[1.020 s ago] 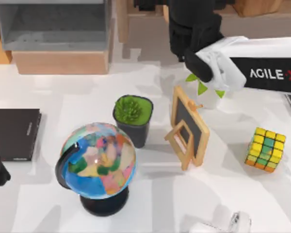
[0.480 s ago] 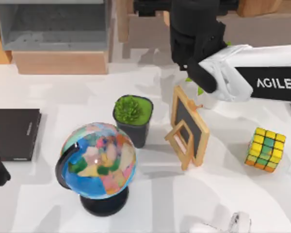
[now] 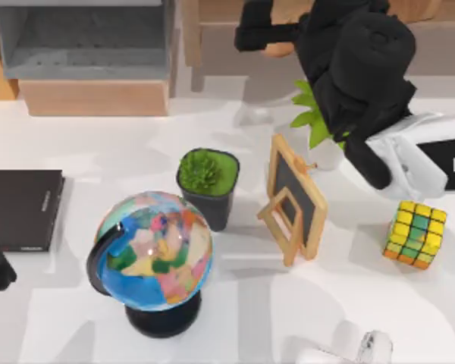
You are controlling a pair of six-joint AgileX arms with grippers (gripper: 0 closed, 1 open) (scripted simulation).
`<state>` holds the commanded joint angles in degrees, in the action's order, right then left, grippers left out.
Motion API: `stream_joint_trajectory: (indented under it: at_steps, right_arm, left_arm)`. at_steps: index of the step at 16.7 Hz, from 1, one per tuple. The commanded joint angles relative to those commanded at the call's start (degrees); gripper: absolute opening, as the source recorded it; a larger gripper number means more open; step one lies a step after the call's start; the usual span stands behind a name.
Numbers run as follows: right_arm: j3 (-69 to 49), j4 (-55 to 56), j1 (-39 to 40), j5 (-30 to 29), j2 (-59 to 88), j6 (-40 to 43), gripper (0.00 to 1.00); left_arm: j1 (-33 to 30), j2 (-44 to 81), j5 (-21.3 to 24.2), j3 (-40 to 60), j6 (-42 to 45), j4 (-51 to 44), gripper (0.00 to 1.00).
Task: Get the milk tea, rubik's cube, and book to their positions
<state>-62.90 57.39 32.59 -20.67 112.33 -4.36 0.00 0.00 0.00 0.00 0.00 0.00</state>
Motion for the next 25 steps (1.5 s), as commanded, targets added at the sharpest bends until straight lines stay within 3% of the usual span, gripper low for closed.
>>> stream_joint_trajectory:
  at_steps: [3, 6, 12, 17, 25]
  right_arm:
    - [11.51, 9.38, -9.28, 12.89, -4.29, -1.38, 0.00]
    - [20.56, 16.68, -23.81, 26.11, -6.17, -1.45, 0.00]
    - [25.76, 19.63, -55.11, 45.36, -2.44, 2.24, 0.00]
    - [25.16, 16.12, -65.89, 51.86, 0.66, 5.09, 0.00]
    - [25.24, 17.46, -66.14, 51.96, 2.26, 5.11, 0.00]
  left_arm:
    - [0.00, 0.00, 0.00, 0.00, 0.00, 0.00, 1.00]
    - [0.00, 0.00, 0.00, 0.00, 0.00, 0.00, 1.00]
    - [0.00, 0.00, 0.00, 0.00, 0.00, 0.00, 1.00]
    - [0.00, 0.00, 0.00, 0.00, 0.00, 0.00, 1.00]
    - [0.00, 0.00, 0.00, 0.00, 0.00, 0.00, 1.00]
